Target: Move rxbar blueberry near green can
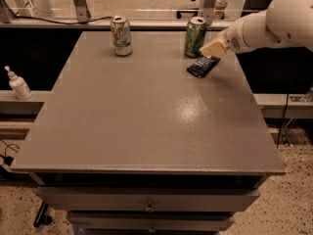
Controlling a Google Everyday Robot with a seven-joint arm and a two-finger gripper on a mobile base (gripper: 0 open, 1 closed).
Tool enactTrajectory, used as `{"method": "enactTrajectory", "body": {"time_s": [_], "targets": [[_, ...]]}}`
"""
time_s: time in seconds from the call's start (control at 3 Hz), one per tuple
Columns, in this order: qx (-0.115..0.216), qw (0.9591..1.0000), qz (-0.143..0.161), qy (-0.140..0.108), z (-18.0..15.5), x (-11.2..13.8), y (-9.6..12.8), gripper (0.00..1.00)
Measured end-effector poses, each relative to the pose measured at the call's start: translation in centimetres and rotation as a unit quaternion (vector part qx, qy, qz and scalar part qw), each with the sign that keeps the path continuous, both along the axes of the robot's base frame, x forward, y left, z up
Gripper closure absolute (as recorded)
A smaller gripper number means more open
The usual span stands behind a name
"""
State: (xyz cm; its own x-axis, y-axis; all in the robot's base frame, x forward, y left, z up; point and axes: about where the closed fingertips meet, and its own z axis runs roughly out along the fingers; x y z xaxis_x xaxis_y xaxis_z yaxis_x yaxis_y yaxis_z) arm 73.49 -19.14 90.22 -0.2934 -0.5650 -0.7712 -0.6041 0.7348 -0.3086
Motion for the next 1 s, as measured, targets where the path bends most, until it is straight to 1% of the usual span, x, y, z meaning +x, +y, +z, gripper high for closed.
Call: {"method": "enactTrajectory", "body": {"time_s": [0.33, 0.67, 1.0], "targets": [[0.002, 1.0000, 0.004, -0.003, 0.3, -0.3, 0.2, 0.00], [0.013, 0.9996, 0.020, -0.015, 1.8, -1.9, 0.8, 0.00], [0.040, 0.9972, 0.057, -0.026, 4.0, -4.7, 1.3, 0.00]]}}
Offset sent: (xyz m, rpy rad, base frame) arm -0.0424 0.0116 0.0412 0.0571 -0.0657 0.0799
